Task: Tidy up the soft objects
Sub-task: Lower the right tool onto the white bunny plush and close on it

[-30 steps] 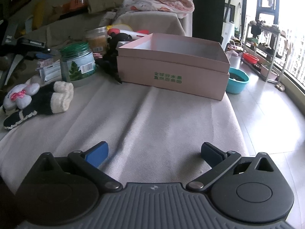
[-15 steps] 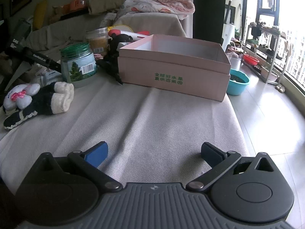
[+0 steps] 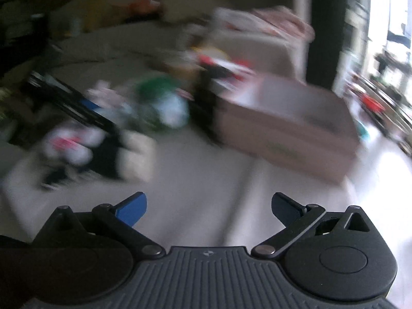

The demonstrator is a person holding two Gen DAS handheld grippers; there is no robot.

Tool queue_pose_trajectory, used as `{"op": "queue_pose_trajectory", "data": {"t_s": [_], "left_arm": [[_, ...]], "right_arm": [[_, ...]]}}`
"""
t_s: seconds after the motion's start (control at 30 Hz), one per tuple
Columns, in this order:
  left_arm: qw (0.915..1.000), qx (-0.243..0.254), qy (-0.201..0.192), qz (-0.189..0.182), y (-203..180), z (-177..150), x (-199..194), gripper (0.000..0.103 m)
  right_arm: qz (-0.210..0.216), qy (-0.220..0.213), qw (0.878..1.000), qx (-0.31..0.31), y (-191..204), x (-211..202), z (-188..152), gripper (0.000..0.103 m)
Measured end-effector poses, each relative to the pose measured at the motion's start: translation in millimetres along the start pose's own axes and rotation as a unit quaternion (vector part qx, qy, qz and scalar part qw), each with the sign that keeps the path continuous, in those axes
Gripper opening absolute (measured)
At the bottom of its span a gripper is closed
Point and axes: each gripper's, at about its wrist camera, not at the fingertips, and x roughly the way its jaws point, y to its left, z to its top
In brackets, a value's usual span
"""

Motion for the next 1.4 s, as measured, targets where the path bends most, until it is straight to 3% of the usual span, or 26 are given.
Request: {"op": "queue_pose_trajectory", "data": {"t_s": [0.27,0.4,0.47,0.6,0.7,0.87,1.07,1.1,1.23,1.27,1.4], "left_arm": [[0.9971,-0.064,-0.038,-0.013,15.7,-42.8,-34.7,0.082],[0.9953,-0.078,-0.047,-0.034,23.7,-45.9,-37.9,0.082],[0.9943,-0.084,-0.049,-0.043,26.6,-47.0,-38.6,0.082],[0.9927,-0.089,-0.061,-0.054,29.2,-52.9,-41.9,0.082],[0.9921,-0.090,-0.066,-0.056,23.7,-57.2,-43.7,0.082],[0.9926,-0.097,-0.061,-0.040,-3.1,-59.8,-47.5,0.082],[0.9937,-0.084,-0.063,-0.039,-46.8,-65.4,-51.1,0.082],[0.9940,-0.084,-0.064,-0.031,-52.9,-66.1,-51.2,0.082],[0.9906,-0.113,-0.068,-0.035,-47.8,-67.9,-53.5,0.076],[0.9897,-0.122,-0.066,-0.036,-43.3,-67.6,-54.9,0.072],[0.9877,-0.144,-0.059,-0.005,-22.0,-73.9,-66.4,0.071]], "right_arm": [[0.147,-0.012,0.986,-0.079,95.9,50.6,48.8,0.103],[0.178,-0.010,0.975,-0.134,141.1,74.6,52.3,0.102],[0.182,0.013,0.971,-0.154,154.7,84.9,48.6,0.097],[0.197,0.049,0.969,-0.144,141.0,78.4,43.0,0.090],[0.179,0.059,0.972,-0.138,117.2,54.8,31.6,0.090],[0.114,0.075,0.982,-0.129,76.3,20.3,10.1,0.090],[-0.046,0.059,0.992,-0.099,26.4,-10.8,1.7,0.088],[-0.052,0.051,0.994,-0.079,18.2,-16.9,4.6,0.088],[-0.012,0.016,1.000,-0.010,15.3,-32.8,25.5,0.091],[-0.004,0.008,1.000,-0.009,24.4,-31.6,30.6,0.092],[0.034,0.001,0.998,-0.054,86.3,-4.2,41.8,0.092]]}}
